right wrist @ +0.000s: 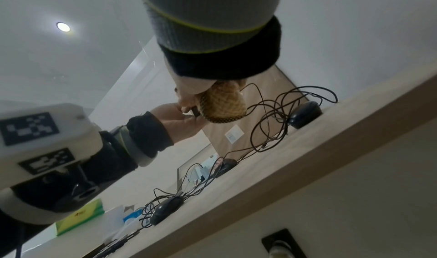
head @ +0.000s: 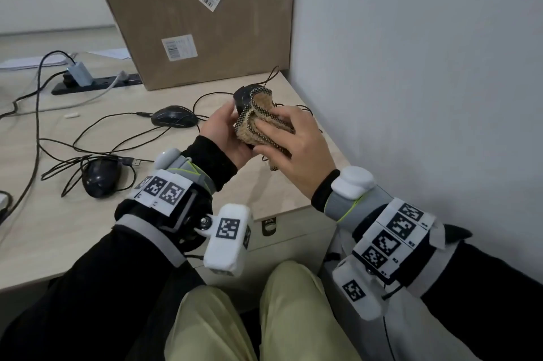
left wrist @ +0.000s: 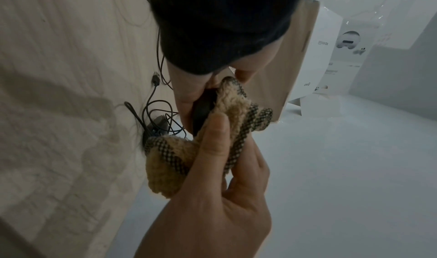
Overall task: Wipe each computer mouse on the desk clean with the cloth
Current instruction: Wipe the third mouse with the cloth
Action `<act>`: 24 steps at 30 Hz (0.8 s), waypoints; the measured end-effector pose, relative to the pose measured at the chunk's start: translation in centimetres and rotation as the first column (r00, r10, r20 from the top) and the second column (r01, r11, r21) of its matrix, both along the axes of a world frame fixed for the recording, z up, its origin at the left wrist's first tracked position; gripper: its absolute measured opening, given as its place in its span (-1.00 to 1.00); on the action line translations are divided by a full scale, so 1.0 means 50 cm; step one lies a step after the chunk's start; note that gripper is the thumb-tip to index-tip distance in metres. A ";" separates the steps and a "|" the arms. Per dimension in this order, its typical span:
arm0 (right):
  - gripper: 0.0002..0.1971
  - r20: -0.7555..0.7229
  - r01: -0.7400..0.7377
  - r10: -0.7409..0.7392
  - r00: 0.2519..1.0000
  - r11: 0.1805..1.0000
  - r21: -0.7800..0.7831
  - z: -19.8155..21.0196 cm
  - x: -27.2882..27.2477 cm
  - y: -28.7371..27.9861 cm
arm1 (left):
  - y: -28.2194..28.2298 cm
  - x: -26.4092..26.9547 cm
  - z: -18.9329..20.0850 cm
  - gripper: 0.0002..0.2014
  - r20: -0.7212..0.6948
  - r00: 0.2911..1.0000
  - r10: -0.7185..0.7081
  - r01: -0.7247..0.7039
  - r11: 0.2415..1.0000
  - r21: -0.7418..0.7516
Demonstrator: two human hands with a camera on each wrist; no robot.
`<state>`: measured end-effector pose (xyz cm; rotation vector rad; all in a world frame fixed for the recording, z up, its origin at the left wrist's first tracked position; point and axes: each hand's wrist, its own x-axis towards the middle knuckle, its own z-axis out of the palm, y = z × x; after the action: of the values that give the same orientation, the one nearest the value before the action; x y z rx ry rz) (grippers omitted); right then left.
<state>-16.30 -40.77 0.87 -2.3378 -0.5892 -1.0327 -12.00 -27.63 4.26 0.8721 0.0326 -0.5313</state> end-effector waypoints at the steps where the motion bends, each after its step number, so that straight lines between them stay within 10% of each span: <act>1: -0.59 -0.009 -0.004 0.004 1.000 1.000 -0.007 0.006 -0.002 -0.002 | 0.000 0.003 -0.001 -0.38 -0.004 1.000 0.002 -0.002 1.000 -0.031; 13: -0.74 0.178 0.143 -0.088 0.980 0.934 -0.327 0.005 -0.001 -0.006 | -0.018 -0.028 0.017 -0.66 0.058 0.959 -0.277 0.283 0.928 -0.243; 24: -0.78 0.231 0.208 -0.166 0.959 0.963 -0.171 0.062 0.026 -0.012 | -0.020 -0.032 0.011 -0.48 0.088 0.966 -0.244 0.245 0.969 0.001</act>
<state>-15.01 -41.39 3.96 -2.5082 -0.5784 -1.3853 -13.58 -28.62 4.81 0.8945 -0.1599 -0.7230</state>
